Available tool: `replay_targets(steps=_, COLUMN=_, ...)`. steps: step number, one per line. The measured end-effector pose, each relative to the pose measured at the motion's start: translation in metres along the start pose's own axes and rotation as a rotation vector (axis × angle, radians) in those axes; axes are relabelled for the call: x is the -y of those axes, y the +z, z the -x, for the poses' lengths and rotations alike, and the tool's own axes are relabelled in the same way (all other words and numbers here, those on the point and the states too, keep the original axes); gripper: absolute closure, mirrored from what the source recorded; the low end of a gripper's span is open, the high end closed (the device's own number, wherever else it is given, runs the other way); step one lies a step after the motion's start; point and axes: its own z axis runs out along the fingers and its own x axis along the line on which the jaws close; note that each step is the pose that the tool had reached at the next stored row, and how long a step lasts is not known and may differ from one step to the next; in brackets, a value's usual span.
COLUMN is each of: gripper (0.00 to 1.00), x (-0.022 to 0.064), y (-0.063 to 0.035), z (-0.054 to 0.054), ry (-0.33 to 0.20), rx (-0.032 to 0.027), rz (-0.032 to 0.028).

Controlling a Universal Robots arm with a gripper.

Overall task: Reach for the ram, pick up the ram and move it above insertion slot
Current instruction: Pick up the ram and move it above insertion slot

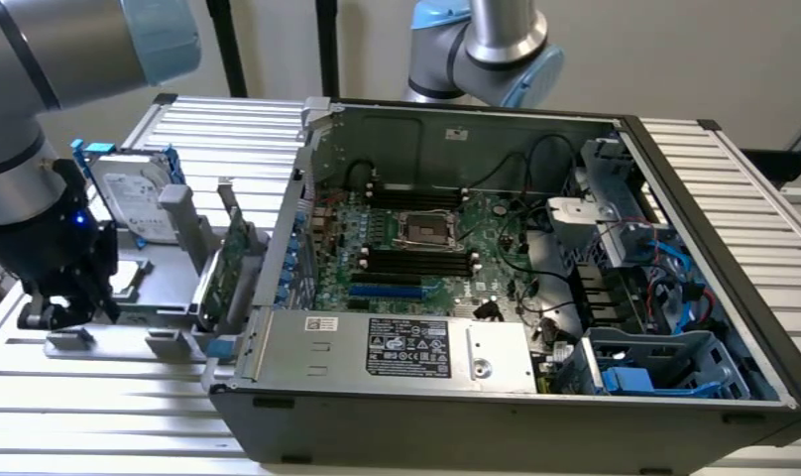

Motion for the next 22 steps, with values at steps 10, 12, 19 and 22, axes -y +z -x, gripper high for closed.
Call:
replay_targets(steps=10, gripper=0.86, x=0.0129, y=-0.0460, z=0.001, ry=-0.002, rx=0.0019, rz=0.0003)
replay_targets(steps=12, gripper=0.86, x=0.0194, y=-0.0552, z=0.001, ry=-0.004, rx=0.0038, rz=0.0004)
replay_targets(steps=19, gripper=0.86, x=0.0446, y=-0.0885, z=0.001, ry=-0.010, rx=0.0152, rz=0.0018)
replay_targets(steps=22, gripper=0.86, x=0.0553, y=-0.1027, z=0.002, ry=-0.013, rx=0.0202, rz=0.0025)
